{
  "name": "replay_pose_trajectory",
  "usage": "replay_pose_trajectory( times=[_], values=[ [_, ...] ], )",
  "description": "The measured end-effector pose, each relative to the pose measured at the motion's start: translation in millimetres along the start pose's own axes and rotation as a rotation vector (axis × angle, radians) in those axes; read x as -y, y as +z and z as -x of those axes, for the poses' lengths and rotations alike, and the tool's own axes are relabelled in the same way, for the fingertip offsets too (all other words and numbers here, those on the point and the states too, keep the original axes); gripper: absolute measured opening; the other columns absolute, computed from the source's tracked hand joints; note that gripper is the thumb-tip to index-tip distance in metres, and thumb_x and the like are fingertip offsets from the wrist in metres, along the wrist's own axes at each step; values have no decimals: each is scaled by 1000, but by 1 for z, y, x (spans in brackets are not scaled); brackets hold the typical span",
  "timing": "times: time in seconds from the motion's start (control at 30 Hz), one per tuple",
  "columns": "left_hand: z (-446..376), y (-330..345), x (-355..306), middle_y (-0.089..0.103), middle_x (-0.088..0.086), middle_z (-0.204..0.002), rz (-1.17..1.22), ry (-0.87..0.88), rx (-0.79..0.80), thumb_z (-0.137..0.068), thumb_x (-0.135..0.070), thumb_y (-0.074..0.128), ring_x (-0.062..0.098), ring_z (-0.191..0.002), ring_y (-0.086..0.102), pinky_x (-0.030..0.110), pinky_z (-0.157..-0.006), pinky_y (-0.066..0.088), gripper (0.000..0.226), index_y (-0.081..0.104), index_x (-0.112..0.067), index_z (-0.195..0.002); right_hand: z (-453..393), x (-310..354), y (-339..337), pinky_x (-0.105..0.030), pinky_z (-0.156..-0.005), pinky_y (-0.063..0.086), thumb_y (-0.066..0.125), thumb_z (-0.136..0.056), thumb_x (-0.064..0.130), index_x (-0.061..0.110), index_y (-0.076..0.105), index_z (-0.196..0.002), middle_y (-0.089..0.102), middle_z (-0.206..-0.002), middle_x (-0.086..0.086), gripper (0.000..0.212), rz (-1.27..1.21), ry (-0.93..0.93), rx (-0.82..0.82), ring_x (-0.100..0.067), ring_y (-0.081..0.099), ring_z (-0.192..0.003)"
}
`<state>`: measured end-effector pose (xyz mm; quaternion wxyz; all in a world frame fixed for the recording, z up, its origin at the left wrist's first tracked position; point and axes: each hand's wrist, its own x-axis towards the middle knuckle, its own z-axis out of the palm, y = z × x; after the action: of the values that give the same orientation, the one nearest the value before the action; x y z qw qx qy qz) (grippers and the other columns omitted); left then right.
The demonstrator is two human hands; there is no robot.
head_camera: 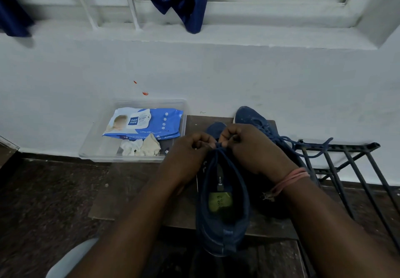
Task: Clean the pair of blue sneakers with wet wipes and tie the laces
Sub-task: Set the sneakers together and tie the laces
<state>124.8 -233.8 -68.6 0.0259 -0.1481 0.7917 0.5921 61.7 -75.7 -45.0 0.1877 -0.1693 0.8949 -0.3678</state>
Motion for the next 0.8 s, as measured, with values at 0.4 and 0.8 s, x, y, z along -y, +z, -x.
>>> replay_pose_trajectory(
  times=[0.4, 0.8],
  values=[
    [5, -11, 4, 74, -18, -82, -400, 125, -63, -90, -21, 75, -5, -77, 67, 20, -75, 54, 11, 79, -32, -88, 18, -4, -17, -14, -66, 47, 64, -89, 11, 26, 72, -75, 72, -80, 13, 22, 203, -20, -17, 0, 65, -76],
    [0, -9, 7, 71, -25, -82, -412, 175, -9, -91, -17, 73, -10, -81, 66, 14, -75, 51, 20, 80, -35, -95, 18, -5, -12, -8, -54, 38, 64, -92, 15, 25, 73, -74, 70, -75, 9, 23, 252, -32, -5, -3, 64, -70]
  ],
)
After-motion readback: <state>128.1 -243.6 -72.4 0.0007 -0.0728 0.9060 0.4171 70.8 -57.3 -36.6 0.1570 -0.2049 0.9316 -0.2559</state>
